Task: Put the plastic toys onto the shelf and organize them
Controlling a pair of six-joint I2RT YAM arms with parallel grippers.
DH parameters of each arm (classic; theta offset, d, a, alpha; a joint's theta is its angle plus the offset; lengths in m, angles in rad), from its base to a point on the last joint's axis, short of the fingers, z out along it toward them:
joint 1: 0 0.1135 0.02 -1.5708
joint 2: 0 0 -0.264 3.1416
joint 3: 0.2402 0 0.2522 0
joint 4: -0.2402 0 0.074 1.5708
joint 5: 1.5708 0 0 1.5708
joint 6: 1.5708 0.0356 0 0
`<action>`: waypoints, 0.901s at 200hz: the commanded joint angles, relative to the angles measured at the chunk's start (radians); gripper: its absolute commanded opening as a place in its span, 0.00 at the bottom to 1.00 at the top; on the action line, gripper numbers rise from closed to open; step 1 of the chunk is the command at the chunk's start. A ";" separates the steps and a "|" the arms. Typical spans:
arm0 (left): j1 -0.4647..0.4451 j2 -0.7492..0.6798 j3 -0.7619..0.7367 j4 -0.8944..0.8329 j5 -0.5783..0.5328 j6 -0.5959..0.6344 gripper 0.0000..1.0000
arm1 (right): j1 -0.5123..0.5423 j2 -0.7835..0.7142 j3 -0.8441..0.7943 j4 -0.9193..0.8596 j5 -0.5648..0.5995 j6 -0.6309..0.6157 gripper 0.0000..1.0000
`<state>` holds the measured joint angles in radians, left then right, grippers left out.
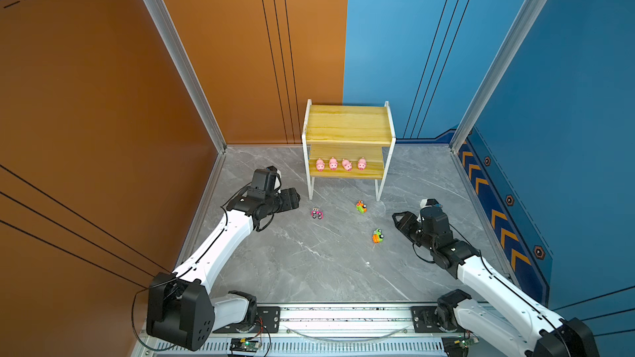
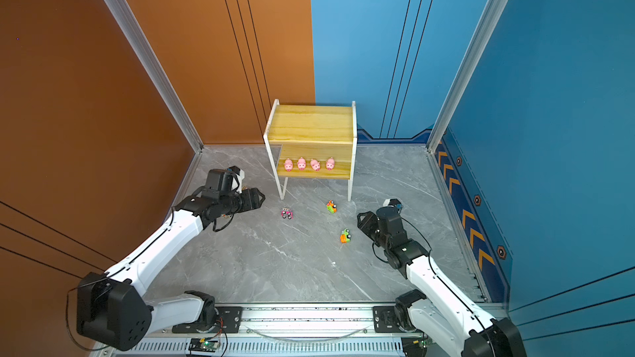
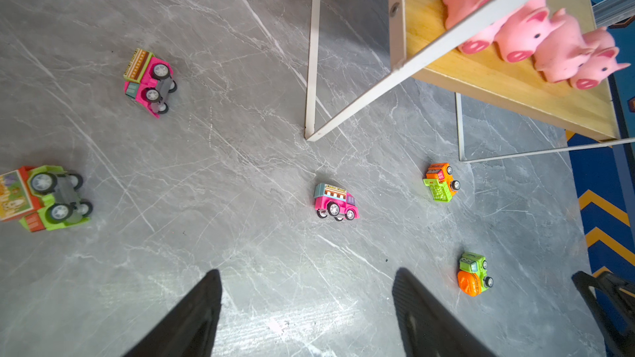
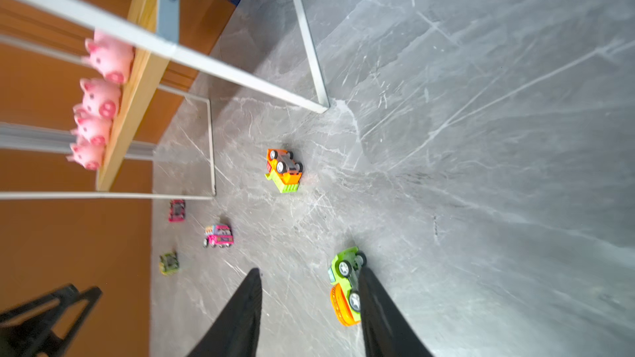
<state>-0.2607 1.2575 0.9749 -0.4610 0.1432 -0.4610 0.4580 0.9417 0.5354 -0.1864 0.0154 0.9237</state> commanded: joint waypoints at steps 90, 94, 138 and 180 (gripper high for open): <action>-0.029 -0.008 -0.020 0.003 -0.012 0.030 0.80 | 0.489 0.618 0.451 -0.541 0.531 -0.358 0.57; -0.031 -0.008 -0.021 0.004 -0.012 0.030 0.80 | 0.495 0.630 0.462 -0.550 0.539 -0.359 0.57; -0.034 -0.008 -0.020 0.004 -0.007 0.030 0.80 | 0.513 0.726 0.513 -0.588 0.542 -0.376 0.57; -0.034 -0.006 -0.021 0.004 -0.008 0.030 0.80 | 0.503 0.767 0.522 -0.586 0.516 -0.379 0.57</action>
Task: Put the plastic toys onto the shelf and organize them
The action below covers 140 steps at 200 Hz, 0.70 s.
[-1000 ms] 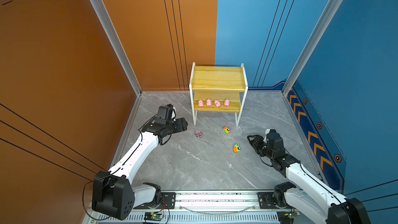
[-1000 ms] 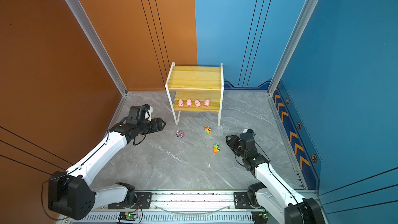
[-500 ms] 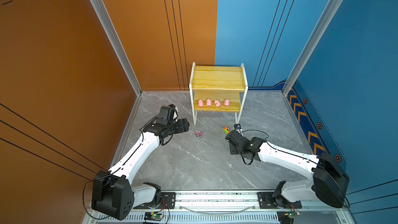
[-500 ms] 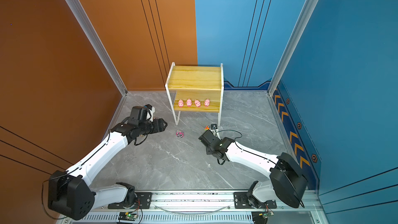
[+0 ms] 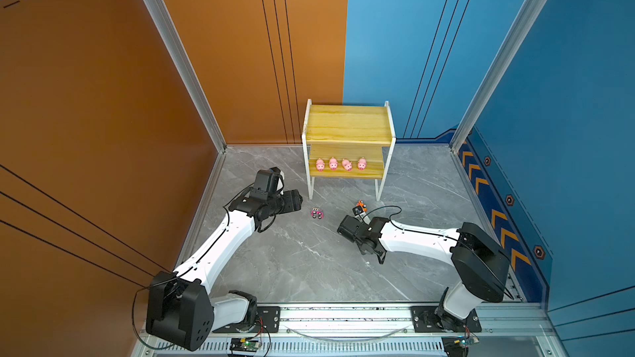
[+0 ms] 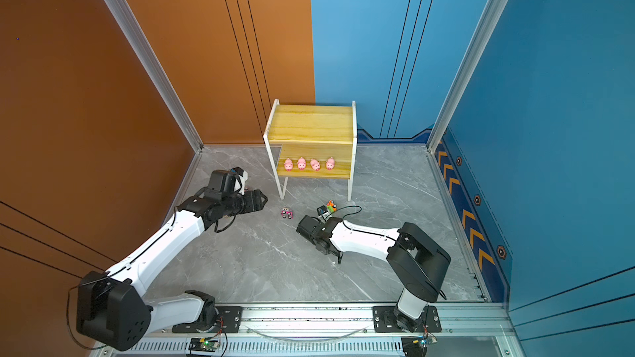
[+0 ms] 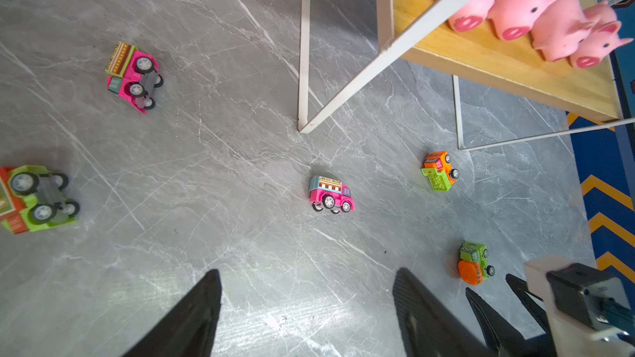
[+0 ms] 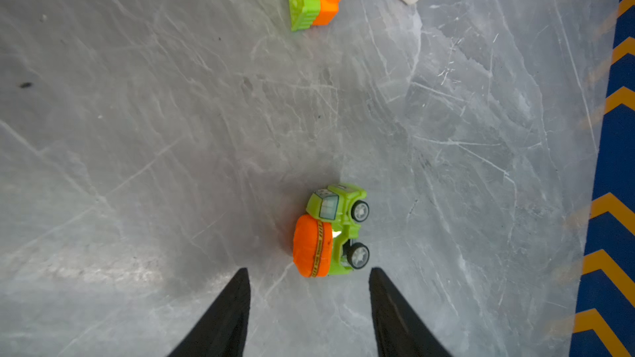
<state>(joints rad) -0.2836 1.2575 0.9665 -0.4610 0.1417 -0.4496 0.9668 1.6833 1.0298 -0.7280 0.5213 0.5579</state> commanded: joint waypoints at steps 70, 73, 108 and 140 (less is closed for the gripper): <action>-0.013 -0.009 -0.014 0.004 -0.005 0.020 0.80 | -0.037 0.064 0.025 0.002 -0.044 -0.030 0.57; -0.014 -0.009 -0.014 0.004 -0.005 0.019 0.80 | -0.039 0.067 0.026 0.005 -0.048 -0.032 0.57; -0.015 -0.010 -0.015 0.004 -0.004 0.020 0.80 | -0.049 0.091 0.028 0.016 -0.072 -0.039 0.57; -0.015 -0.014 -0.016 0.003 -0.007 0.020 0.80 | -0.065 0.088 0.017 0.018 -0.070 -0.039 0.57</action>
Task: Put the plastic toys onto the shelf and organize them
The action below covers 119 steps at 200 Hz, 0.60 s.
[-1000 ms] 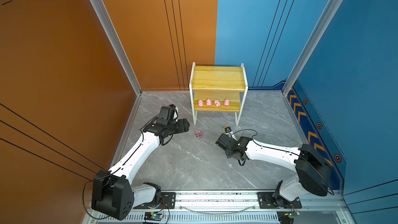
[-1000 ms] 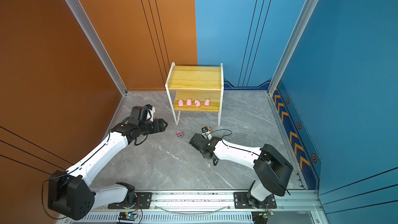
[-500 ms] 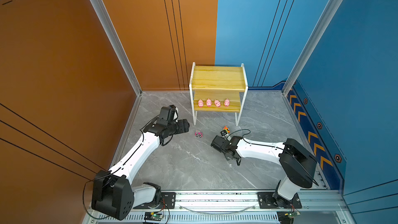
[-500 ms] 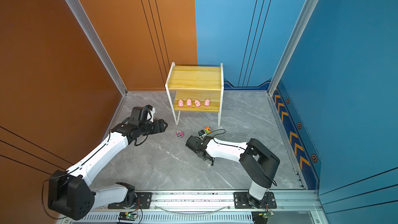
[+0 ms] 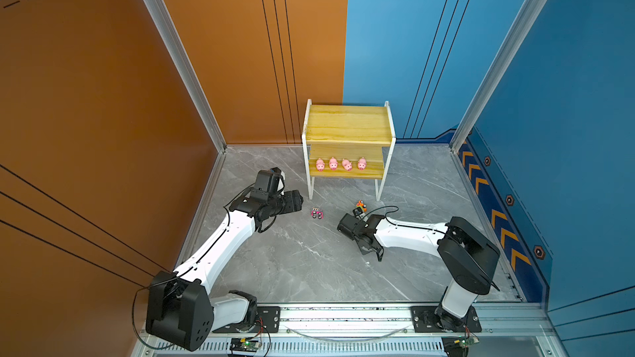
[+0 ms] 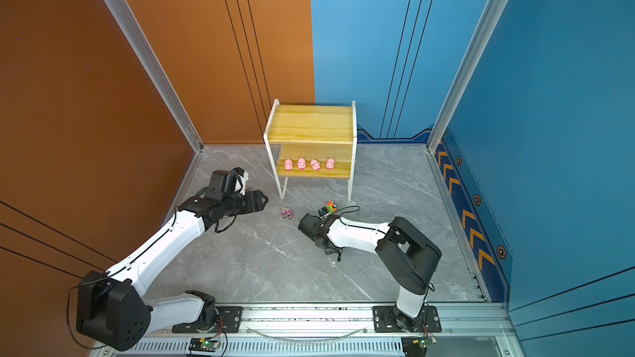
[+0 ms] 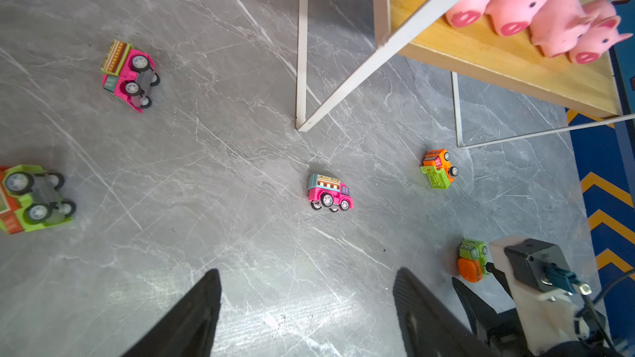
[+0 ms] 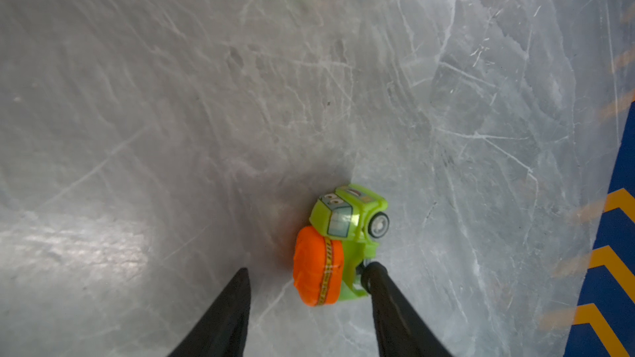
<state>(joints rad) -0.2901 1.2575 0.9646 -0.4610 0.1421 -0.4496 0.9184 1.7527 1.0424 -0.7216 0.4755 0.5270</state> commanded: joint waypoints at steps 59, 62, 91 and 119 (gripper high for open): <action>-0.011 -0.015 -0.015 0.004 -0.007 0.023 0.80 | -0.057 0.011 -0.025 0.027 -0.040 -0.018 0.56; -0.011 -0.016 -0.014 0.004 -0.007 0.023 0.80 | -0.060 0.010 -0.026 0.029 -0.043 -0.019 0.56; -0.010 -0.014 -0.014 0.005 -0.006 0.023 0.80 | -0.087 -0.003 -0.050 0.052 -0.060 -0.024 0.53; -0.012 -0.015 -0.014 0.005 -0.007 0.025 0.80 | -0.114 -0.018 -0.069 0.070 -0.073 -0.028 0.47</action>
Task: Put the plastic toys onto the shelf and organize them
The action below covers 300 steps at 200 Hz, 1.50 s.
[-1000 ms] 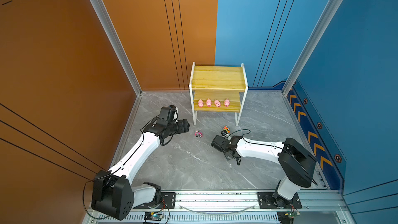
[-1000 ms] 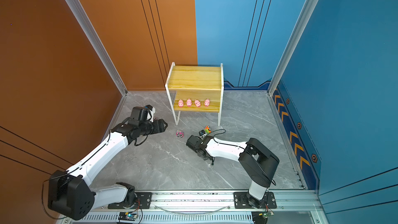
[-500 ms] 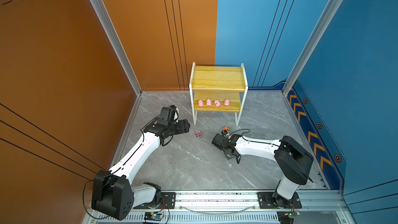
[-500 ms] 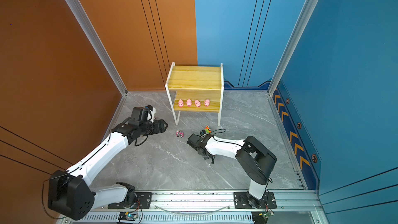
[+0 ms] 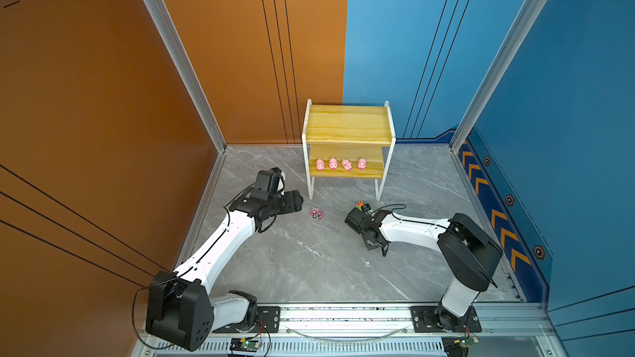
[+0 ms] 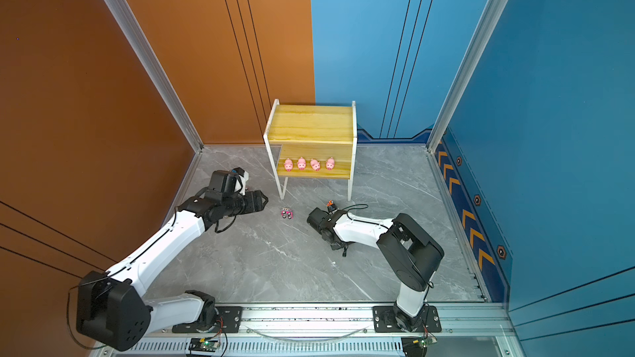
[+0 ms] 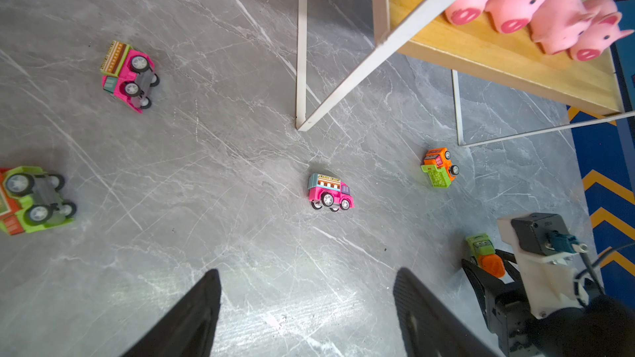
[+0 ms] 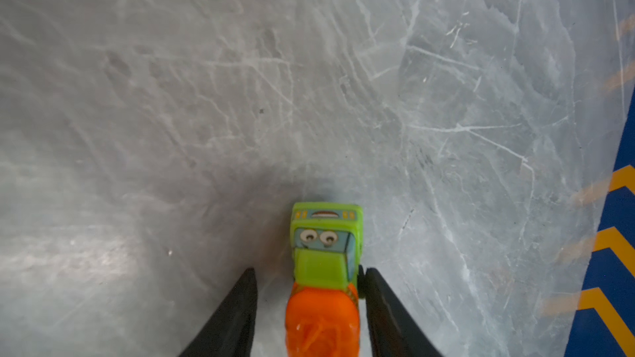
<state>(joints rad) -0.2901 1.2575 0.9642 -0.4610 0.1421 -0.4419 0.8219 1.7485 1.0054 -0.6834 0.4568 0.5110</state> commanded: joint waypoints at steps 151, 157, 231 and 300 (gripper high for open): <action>-0.015 -0.012 -0.013 0.005 -0.003 0.019 0.80 | -0.081 -0.151 -0.166 0.208 -0.222 0.006 0.38; -0.015 -0.011 -0.013 0.007 -0.004 0.019 0.80 | -0.081 -0.147 -0.168 0.206 -0.217 0.007 0.38; -0.017 -0.005 -0.013 0.006 -0.006 0.020 0.81 | -0.112 -0.174 -0.220 0.188 -0.173 0.046 0.49; -0.017 0.002 -0.012 0.006 -0.011 0.023 0.81 | -0.201 -0.225 -0.291 0.221 -0.189 0.086 0.51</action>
<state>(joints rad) -0.2958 1.2575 0.9642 -0.4610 0.1417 -0.4347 0.6491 1.5360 0.7670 -0.4465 0.2653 0.5625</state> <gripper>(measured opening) 0.807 0.506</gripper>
